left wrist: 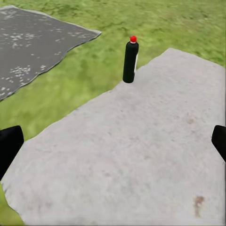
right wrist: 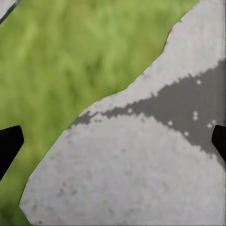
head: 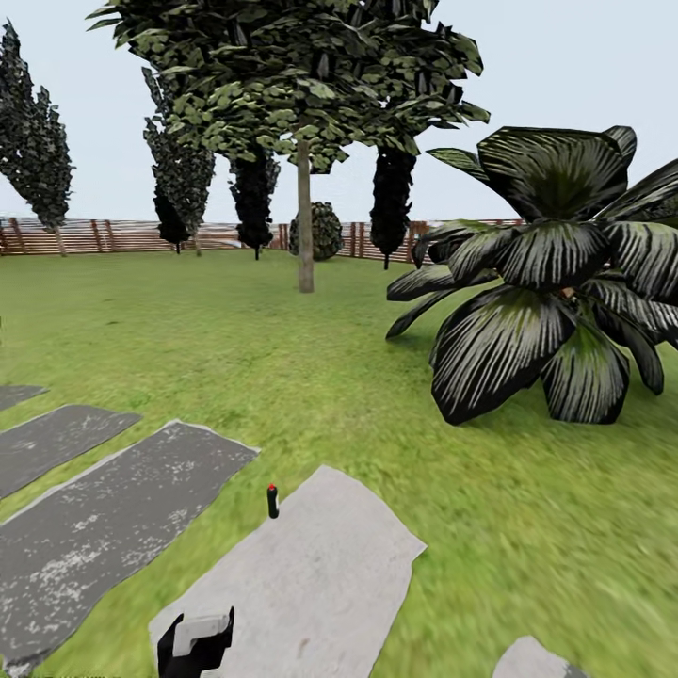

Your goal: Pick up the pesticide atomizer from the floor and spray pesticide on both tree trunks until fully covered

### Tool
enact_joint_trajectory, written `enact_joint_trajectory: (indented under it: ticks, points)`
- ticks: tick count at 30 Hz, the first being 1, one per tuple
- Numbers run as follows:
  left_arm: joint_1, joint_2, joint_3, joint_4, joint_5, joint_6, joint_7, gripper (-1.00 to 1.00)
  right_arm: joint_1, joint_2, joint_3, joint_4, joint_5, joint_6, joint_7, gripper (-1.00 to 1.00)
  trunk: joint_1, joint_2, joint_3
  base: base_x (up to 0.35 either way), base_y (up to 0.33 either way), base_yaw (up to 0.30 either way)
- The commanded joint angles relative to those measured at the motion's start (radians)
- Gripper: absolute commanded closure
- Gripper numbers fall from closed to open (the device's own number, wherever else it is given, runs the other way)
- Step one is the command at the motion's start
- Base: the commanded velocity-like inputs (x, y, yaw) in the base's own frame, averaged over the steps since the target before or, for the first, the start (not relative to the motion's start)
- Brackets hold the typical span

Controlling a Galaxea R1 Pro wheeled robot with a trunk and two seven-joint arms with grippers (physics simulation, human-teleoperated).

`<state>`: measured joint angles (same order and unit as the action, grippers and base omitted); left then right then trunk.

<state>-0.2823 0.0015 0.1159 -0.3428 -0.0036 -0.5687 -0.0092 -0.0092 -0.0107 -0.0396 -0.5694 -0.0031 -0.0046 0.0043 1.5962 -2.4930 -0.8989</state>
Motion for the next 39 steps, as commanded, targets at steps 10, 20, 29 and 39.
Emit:
enact_joint_trajectory:
  ticks: [10,20,29,39]
  points:
    - [-0.164,-0.002,-0.001,-0.105,-0.001,0.256,0.001,-1.0,-0.057,-0.003,0.003,-0.121,0.007,0.124,-0.006,-1.0,0.0,0.0,0.0,0.0,-0.026,0.009]
    - [-0.35,-0.004,-0.005,-0.149,0.001,0.383,-0.007,-1.0,-0.185,-0.005,-0.045,-0.269,0.003,0.406,0.009,-1.0,0.0,0.0,0.0,0.0,0.0,0.0]
    - [-0.351,-0.006,-0.005,-0.153,-0.002,0.382,-0.007,-1.0,-0.186,-0.005,-0.047,-0.282,0.007,0.408,0.008,-1.0,0.0,0.0,0.0,0.0,0.0,0.0]
    - [-0.351,-0.006,-0.004,-0.15,0.001,0.385,-0.006,-1.0,-0.186,-0.006,-0.048,-0.282,0.008,0.408,0.007,-1.0,0.0,0.0,0.0,0.254,0.0,0.0]
